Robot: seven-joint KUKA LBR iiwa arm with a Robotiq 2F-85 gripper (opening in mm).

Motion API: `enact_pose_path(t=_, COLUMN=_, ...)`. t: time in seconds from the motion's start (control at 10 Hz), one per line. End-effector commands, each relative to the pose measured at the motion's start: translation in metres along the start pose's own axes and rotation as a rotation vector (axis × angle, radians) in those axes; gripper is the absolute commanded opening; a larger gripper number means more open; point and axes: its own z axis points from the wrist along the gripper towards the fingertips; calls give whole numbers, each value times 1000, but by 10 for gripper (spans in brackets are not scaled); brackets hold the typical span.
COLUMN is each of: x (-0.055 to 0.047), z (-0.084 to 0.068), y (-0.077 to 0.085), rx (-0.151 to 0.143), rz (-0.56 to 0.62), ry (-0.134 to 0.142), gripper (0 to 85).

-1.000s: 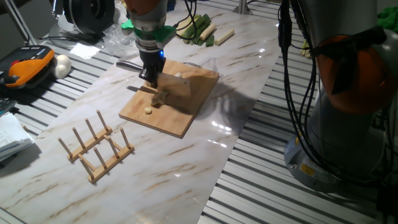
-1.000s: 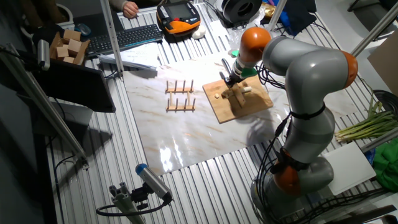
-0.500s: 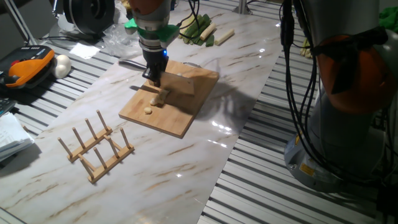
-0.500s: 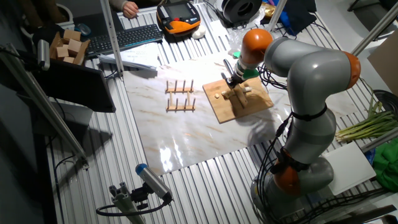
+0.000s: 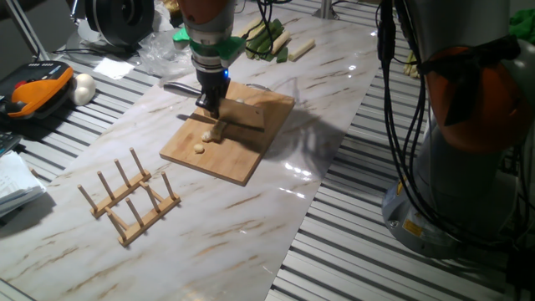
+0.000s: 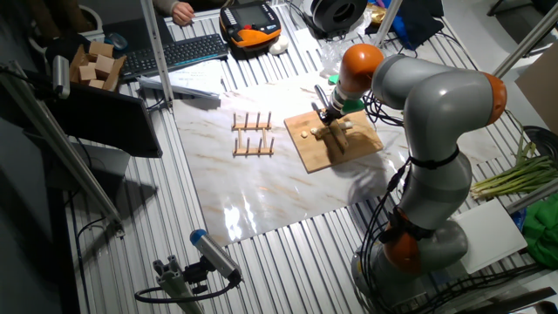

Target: Chop the scallions

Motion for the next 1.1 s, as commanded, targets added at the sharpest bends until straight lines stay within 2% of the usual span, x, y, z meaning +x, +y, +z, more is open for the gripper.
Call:
enact_pose_path(t=0.0, x=0, z=2, y=-1, rx=-1, rz=1, ry=1, gripper=0)
enact_pose_path(t=0.6, x=-4, z=24, y=-7, rx=-18, rz=-8, ry=-25, gripper=0)
enact_pose_path(t=0.8, x=-5, z=27, y=-6, rx=-13, rz=-6, ry=-35, gripper=0)
enact_pose_path(t=1.0, x=-6, z=28, y=-5, rx=-16, rz=-2, ry=-31, gripper=0)
